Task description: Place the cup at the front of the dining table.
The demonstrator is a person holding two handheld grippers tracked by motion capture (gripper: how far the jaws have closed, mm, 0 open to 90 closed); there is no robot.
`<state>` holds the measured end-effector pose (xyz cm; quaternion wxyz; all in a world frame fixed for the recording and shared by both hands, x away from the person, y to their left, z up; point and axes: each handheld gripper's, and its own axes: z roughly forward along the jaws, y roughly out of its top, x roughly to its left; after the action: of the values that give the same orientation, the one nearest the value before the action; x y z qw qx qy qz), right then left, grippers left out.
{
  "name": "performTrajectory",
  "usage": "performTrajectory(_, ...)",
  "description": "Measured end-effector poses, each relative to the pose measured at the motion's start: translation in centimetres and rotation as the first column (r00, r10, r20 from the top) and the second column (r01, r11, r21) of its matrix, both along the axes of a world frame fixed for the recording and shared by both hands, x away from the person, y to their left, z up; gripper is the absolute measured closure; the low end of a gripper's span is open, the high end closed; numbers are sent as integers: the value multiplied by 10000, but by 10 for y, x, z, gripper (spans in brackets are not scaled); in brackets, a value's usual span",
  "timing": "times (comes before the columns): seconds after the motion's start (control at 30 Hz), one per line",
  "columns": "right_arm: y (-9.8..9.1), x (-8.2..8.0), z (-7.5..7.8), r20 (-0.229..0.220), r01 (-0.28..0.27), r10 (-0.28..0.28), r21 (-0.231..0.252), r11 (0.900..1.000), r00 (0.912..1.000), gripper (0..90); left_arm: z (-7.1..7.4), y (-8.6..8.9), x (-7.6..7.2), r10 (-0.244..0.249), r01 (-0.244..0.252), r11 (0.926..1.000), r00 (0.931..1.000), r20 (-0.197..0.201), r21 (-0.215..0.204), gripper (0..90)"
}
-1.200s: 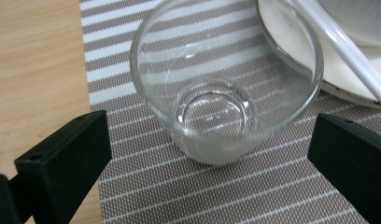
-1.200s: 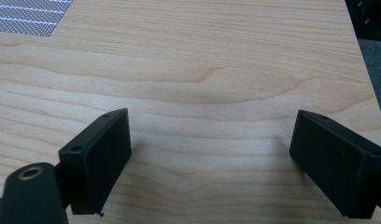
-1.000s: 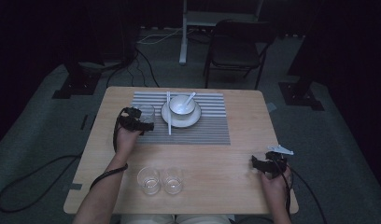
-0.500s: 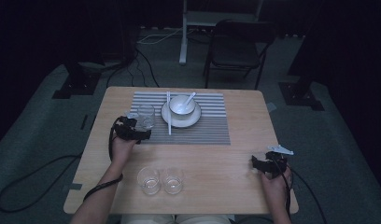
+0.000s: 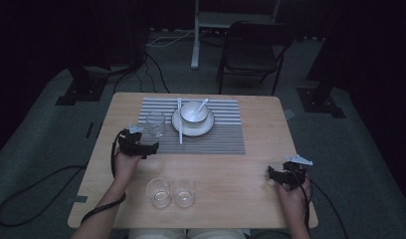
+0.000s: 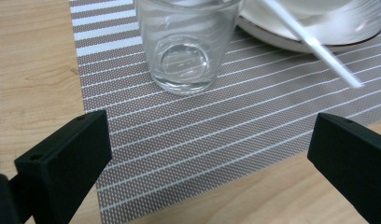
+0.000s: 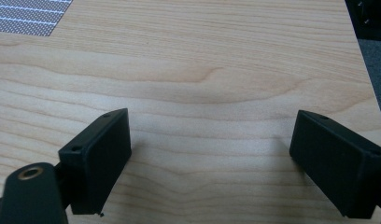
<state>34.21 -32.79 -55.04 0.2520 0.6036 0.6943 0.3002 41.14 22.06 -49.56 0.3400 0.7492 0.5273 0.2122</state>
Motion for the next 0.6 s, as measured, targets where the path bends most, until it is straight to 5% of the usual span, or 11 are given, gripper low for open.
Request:
performTrajectory(0.2, 0, 0, 0, 2, -5, 5, -5, 10000, 10000, 120, 2, 9, -15, -67, 69, 10000, 9989, 470, -30, 0)
performTrajectory(0.43, 0, 0, 0, 2, -2, 2, -4, 10000, 10000, 120, 4, 27, -35, 59, -2, 9954, 9983, 583, -961, 0)
performTrajectory(0.6, 0, 0, 0, 2, -4, 4, -7, 10000, 10000, 120, 3, 35, -49, -93, 151, 9964, 9975, 702, -830, 0)
